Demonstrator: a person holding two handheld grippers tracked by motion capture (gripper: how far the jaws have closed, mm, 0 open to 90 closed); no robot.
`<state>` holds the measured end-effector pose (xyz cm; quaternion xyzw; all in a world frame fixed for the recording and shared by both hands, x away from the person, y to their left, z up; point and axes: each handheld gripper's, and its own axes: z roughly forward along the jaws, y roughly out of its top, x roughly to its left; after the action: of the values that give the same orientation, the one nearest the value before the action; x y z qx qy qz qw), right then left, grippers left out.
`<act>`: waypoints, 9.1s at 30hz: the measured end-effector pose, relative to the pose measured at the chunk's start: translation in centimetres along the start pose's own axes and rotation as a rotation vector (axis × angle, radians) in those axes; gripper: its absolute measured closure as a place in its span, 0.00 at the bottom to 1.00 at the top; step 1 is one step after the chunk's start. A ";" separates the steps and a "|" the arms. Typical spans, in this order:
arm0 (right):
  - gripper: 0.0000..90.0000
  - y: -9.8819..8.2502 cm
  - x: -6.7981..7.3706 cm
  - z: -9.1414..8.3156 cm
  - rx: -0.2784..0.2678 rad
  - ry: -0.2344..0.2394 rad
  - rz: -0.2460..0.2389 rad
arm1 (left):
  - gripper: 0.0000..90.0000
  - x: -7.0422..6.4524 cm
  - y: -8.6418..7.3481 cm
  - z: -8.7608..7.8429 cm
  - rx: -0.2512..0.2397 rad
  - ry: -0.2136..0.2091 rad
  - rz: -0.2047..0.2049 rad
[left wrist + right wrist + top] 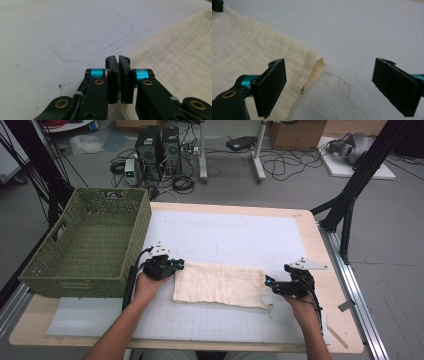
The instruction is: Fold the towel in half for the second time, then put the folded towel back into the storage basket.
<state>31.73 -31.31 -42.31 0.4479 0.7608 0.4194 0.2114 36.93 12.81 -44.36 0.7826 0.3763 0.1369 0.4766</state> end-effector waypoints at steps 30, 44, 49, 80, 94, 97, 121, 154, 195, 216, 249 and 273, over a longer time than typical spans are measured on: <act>0.95 1.8 0.3 5.5 0.178 0.078 -0.138 | 0.96 0.0 0.1 -0.6 -0.066 0.040 -0.003; 0.95 1.8 0.4 4.5 0.032 0.027 -0.138 | 0.95 -0.4 0.5 -1.7 -0.116 0.025 -0.002; 0.95 1.5 0.6 3.0 0.001 0.047 -0.145 | 0.95 -1.1 0.7 -2.4 -0.130 0.014 0.010; 0.95 -2.4 2.3 -1.9 0.005 0.213 -0.273 | 0.54 -3.3 -1.3 -4.6 -0.114 -0.052 -0.068; 0.95 -2.9 2.6 -2.2 0.059 0.235 -0.305 | 0.62 -3.9 -0.7 -2.3 -0.044 -0.084 -0.027; 0.94 -2.9 2.4 -2.5 0.052 0.233 -0.291 | 0.68 -4.4 -1.6 -1.8 0.001 -0.076 0.004; 0.48 0.8 8.2 2.9 0.009 0.155 -0.196 | 0.67 -4.8 -2.3 -1.5 0.036 -0.066 0.049; 0.61 -3.7 2.9 -0.6 0.095 0.107 -0.136 | 0.76 -6.0 -2.5 -1.5 0.106 -0.037 0.175; 0.42 -3.5 0.0 -4.3 -0.059 0.104 -0.040 | 0.60 -3.6 -1.9 -4.7 -0.134 0.000 0.076; 0.13 -2.8 0.2 -5.9 -0.147 -0.066 -0.030 | 0.21 -3.4 -1.0 -5.5 -0.295 -0.023 0.005; 0.13 -2.9 0.1 -5.1 -0.113 -0.069 -0.028 | 0.21 -2.9 -1.6 -5.2 -0.179 0.018 -0.074; 0.13 -3.1 0.4 -4.5 -0.086 -0.052 -0.043 | 0.26 -2.8 -2.9 -3.7 -0.001 0.001 -0.107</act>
<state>26.84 -33.77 -42.30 0.4329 0.7458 0.4351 0.2591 31.55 13.92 -44.53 0.7610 0.4179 0.1116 0.4835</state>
